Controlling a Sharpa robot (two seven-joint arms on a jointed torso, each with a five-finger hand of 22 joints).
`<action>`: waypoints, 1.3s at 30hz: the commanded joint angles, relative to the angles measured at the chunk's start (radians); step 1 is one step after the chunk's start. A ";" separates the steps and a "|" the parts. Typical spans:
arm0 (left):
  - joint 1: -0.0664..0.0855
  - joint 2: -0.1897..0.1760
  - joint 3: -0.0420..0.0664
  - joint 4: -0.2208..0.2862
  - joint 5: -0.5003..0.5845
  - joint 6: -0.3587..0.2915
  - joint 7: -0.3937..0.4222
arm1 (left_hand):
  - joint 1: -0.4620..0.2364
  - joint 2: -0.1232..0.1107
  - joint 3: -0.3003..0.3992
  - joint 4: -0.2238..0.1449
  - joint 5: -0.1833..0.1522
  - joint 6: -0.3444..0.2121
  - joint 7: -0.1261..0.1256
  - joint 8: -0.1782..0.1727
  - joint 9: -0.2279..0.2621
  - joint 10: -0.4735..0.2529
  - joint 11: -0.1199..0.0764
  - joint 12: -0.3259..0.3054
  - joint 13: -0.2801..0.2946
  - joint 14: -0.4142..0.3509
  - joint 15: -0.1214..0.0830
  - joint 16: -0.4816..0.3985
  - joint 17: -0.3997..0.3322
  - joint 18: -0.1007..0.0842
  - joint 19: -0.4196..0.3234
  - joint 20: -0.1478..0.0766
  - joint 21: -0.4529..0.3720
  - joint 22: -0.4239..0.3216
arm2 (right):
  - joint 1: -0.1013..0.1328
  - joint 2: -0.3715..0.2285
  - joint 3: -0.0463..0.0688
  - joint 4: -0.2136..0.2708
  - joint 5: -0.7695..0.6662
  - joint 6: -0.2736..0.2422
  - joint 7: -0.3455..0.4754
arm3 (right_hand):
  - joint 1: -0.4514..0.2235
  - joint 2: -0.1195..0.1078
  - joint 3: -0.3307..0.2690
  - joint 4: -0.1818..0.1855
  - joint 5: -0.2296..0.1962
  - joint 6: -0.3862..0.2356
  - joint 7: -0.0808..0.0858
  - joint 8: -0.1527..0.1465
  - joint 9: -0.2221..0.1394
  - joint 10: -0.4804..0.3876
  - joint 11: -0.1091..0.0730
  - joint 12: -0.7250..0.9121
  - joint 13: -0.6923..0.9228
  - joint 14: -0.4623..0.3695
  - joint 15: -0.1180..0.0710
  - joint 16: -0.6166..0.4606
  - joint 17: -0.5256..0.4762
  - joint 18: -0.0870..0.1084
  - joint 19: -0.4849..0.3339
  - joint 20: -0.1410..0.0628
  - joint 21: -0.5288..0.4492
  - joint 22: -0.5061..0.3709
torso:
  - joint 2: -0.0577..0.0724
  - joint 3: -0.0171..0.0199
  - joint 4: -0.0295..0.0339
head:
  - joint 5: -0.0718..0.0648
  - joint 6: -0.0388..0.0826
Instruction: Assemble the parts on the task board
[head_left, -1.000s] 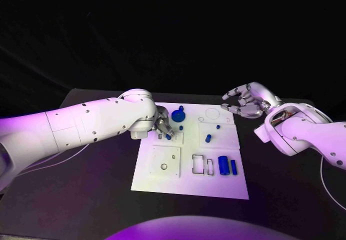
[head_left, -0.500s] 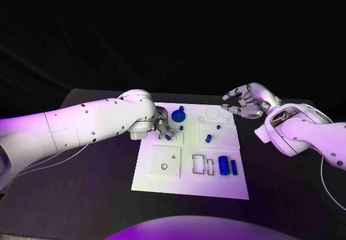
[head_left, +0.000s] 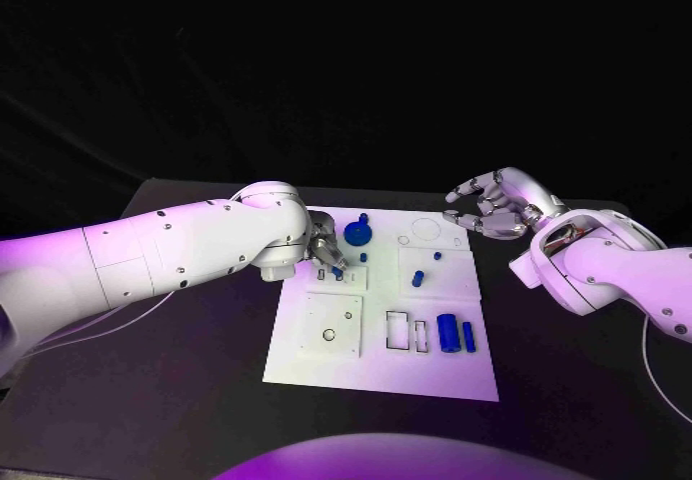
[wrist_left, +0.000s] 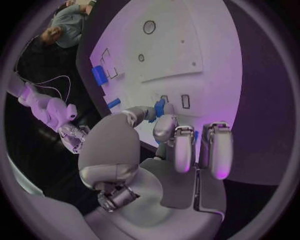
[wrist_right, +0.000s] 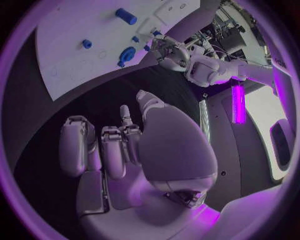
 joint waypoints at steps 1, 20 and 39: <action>0.000 -0.001 0.001 0.006 -0.008 -0.070 0.031 | 0.006 0.006 0.167 -0.175 0.006 0.030 -0.030 0.005 0.002 0.005 0.000 -0.006 -0.001 0.106 -0.007 0.004 0.263 -0.014 0.060 -0.007 0.004 0.214 | -0.001 0.000 0.000 0.001 -0.011 0.007 0.004 | -0.009 0.001 0.005 0.002 0.003 0.006 -0.003 0.006 0.002 0.012 -0.008 0.002 0.144 0.090 -0.008 -0.004 0.204 0.016 -0.003 -0.005 -0.006 0.137 | 0.002 -0.0008 0.0004 | -0.001 -0.001; -0.001 0.012 -0.001 -0.021 -0.001 -0.017 0.014 | 0.006 0.006 0.168 -0.175 0.007 0.031 -0.030 0.006 0.002 0.005 0.000 -0.010 -0.005 0.106 -0.007 0.004 0.263 -0.014 0.060 -0.007 0.004 0.214 | -0.001 0.001 0.000 0.000 -0.011 0.008 0.002 | -0.011 0.001 0.007 0.002 0.006 0.006 -0.003 0.006 0.002 0.012 -0.008 0.001 0.143 0.090 -0.008 -0.004 0.204 0.016 -0.003 -0.005 -0.006 0.137 | 0.001 -0.0006 -0.0002 | 0.001 -0.013; -0.007 0.026 -0.002 -0.037 -0.004 0.031 -0.002 | 0.006 0.007 0.168 -0.176 0.006 0.031 -0.031 0.006 0.002 0.004 -0.001 -0.015 -0.010 0.106 -0.006 0.004 0.263 -0.014 0.060 -0.007 0.004 0.215 | -0.001 0.003 0.000 0.000 -0.011 0.010 -0.001 | -0.011 0.001 0.007 0.002 0.006 0.006 -0.003 0.006 0.002 0.012 -0.008 0.001 0.143 0.090 -0.008 -0.004 0.204 0.016 -0.003 -0.005 -0.006 0.137 | 0.000 0.0011 -0.0005 | 0.001 -0.016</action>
